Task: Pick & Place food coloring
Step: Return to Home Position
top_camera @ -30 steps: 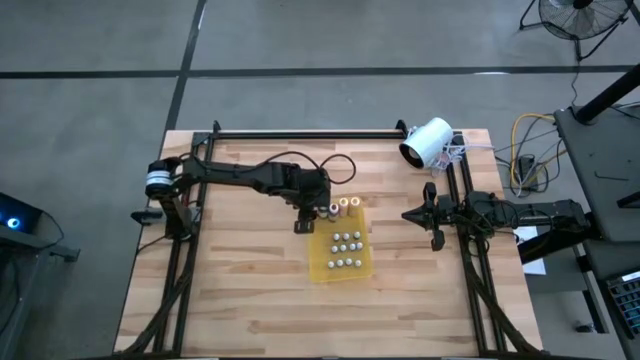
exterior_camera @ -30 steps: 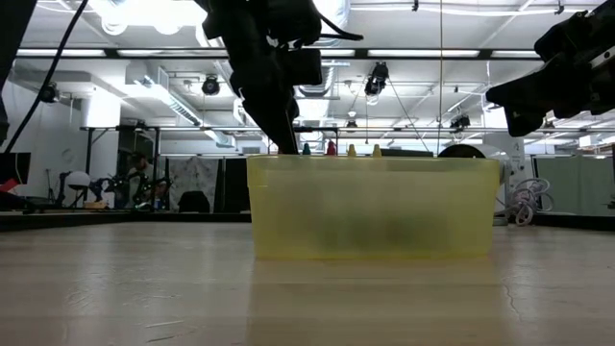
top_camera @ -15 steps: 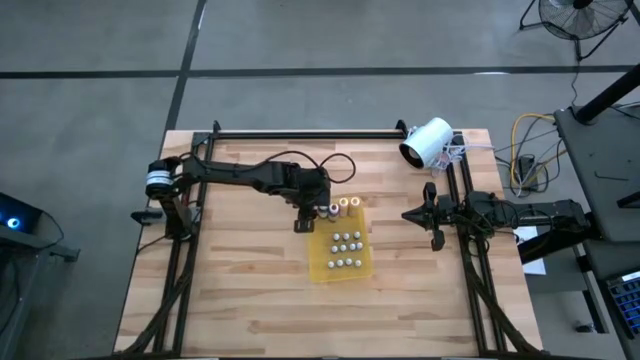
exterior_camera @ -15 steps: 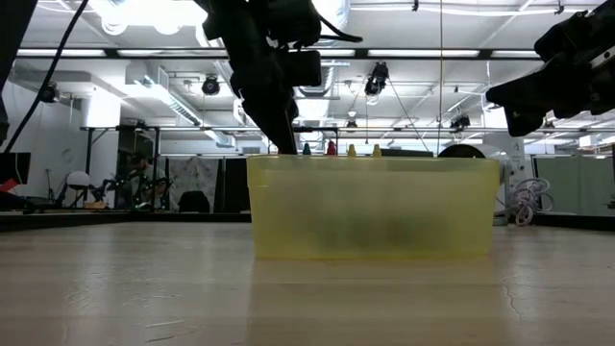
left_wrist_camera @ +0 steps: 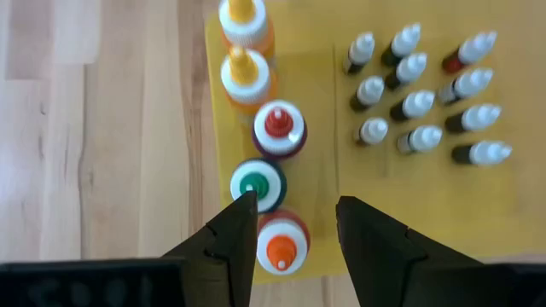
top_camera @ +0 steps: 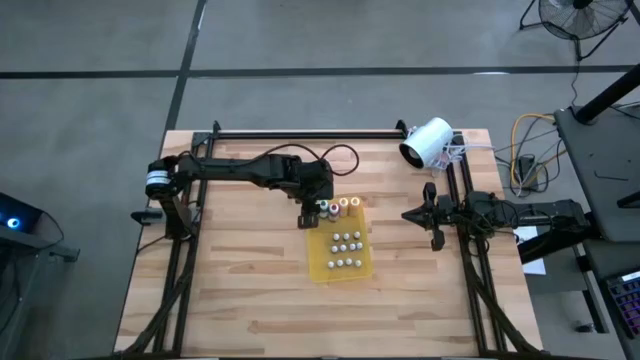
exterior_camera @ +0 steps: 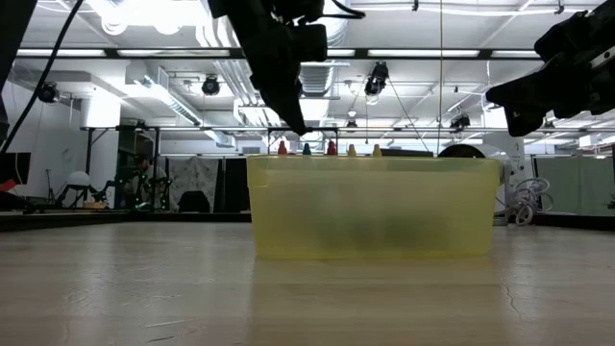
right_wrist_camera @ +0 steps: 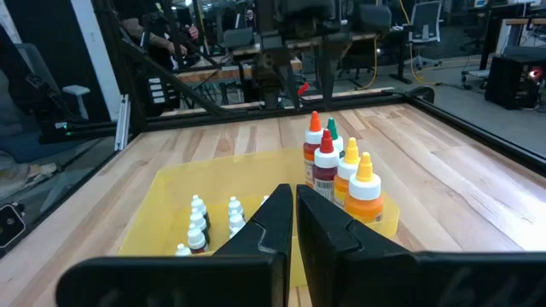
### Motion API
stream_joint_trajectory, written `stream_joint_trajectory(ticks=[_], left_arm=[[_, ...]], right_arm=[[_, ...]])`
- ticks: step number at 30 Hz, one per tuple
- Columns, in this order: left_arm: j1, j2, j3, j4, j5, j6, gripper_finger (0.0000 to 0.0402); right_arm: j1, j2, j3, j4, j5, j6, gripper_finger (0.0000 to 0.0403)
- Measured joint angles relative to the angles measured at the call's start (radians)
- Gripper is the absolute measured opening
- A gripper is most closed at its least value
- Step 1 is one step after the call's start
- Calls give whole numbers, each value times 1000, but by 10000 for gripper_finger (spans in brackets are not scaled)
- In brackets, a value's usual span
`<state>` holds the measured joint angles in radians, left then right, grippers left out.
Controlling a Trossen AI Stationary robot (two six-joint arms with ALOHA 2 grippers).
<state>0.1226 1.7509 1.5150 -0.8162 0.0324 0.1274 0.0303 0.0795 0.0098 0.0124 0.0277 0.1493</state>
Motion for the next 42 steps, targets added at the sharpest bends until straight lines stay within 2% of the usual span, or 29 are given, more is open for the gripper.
stream_joint_trajectory(ticks=[17,26,30,35,42], left_arm=[[-1,-39,21,-47,37,-39,136],[-1,-109,18,-49,59,-78,200],[-1,-136,16,-49,58,-77,207],[-2,-189,-27,-17,58,-78,183],[-8,-321,-185,111,88,-121,118]], right_arm=[[0,0,0,0,0,0,13],[0,0,0,0,1,0,13],[0,0,0,0,1,0,13],[0,1,0,0,0,0,13],[0,1,0,0,0,0,13]])
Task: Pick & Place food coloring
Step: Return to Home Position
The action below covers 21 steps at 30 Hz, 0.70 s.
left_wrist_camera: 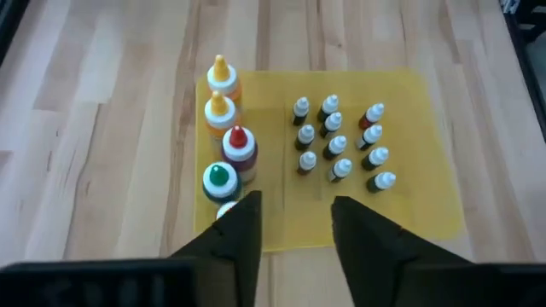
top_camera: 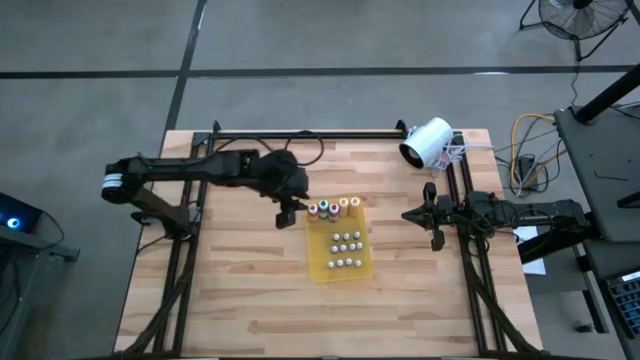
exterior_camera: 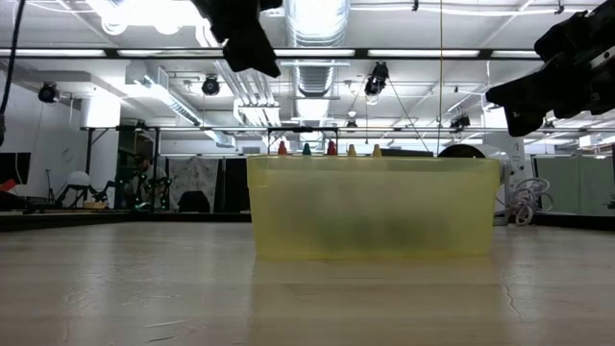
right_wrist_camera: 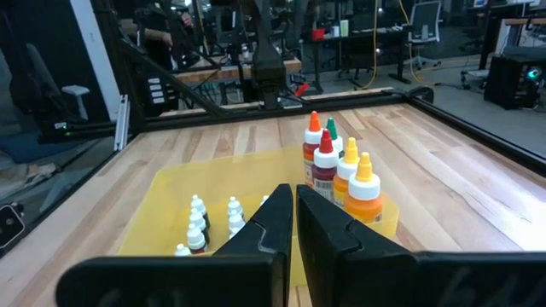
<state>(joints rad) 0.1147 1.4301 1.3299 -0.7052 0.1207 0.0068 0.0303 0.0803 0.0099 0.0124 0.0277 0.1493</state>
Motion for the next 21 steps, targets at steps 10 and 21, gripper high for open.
stream_joint_trajectory(ticks=[10,21], left_arm=[[0,-232,-266,158,1,-3,30],[-1,-411,-526,429,81,1,0]], right_arm=[[0,1,0,0,0,0,13],[0,1,0,0,0,0,13]])
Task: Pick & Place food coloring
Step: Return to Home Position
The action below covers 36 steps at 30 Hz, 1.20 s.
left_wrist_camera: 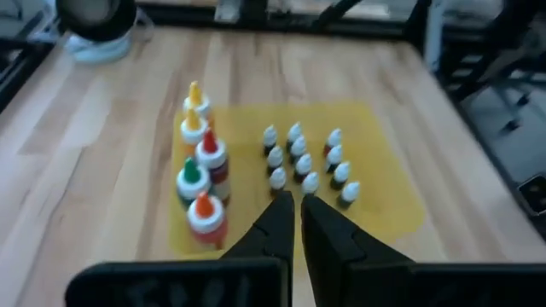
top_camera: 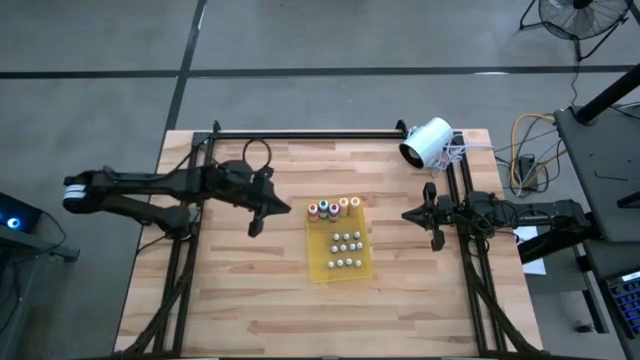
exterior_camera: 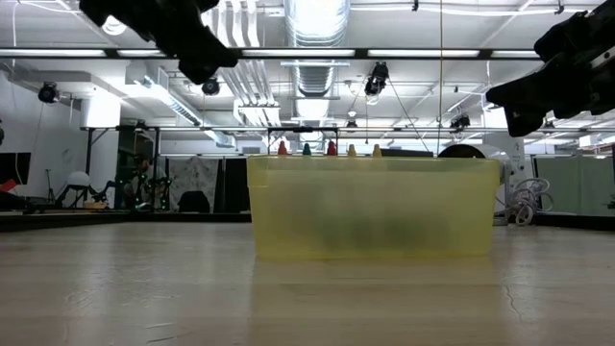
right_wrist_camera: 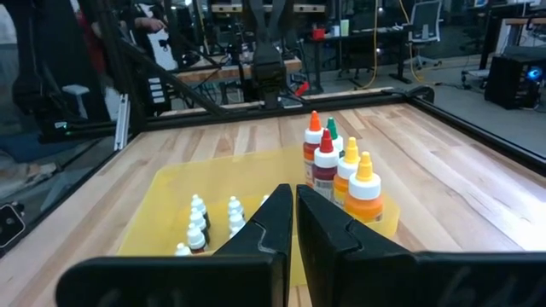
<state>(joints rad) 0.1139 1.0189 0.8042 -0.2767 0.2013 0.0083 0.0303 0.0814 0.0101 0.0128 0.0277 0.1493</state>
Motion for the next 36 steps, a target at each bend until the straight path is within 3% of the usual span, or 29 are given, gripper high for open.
stream_joint_trajectory(ticks=[16,36], left_arm=[[-9,-221,-320,245,55,-46,0],[-12,-527,-509,241,68,-61,0]], right_arm=[[0,0,0,0,0,0,13],[0,0,0,0,0,0,13]])
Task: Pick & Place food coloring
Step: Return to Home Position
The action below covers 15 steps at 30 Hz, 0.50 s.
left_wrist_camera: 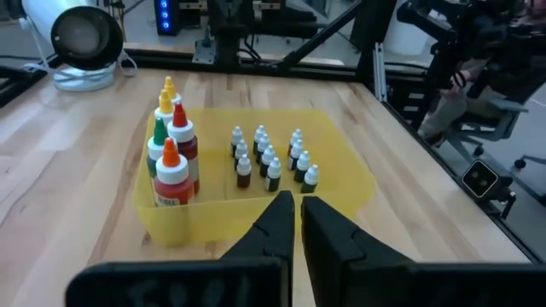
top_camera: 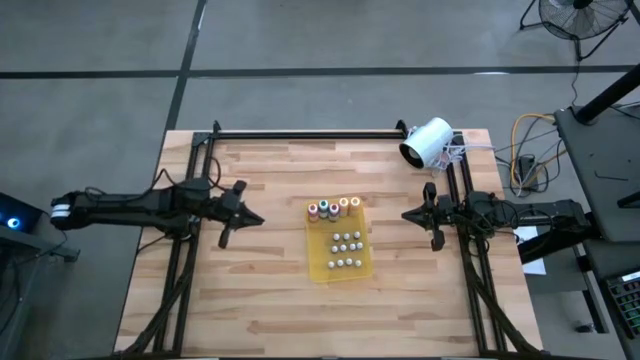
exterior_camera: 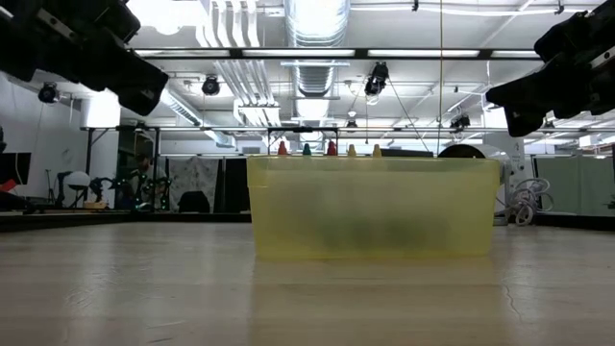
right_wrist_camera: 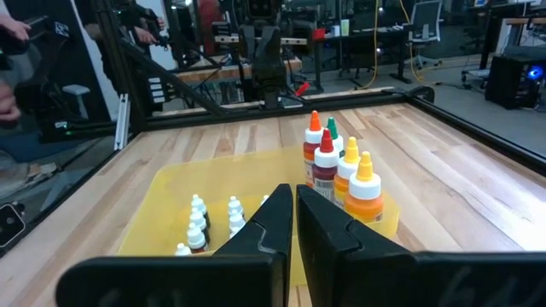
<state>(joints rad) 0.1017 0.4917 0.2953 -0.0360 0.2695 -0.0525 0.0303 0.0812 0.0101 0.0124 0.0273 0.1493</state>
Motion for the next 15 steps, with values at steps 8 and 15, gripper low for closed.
stream_joint_trajectory(ticks=[8,15], left_arm=[[0,-111,-61,-6,0,-26,0],[0,-198,-104,1,0,-29,0]], right_arm=[[0,0,0,0,0,0,13],[0,0,0,0,0,0,13]])
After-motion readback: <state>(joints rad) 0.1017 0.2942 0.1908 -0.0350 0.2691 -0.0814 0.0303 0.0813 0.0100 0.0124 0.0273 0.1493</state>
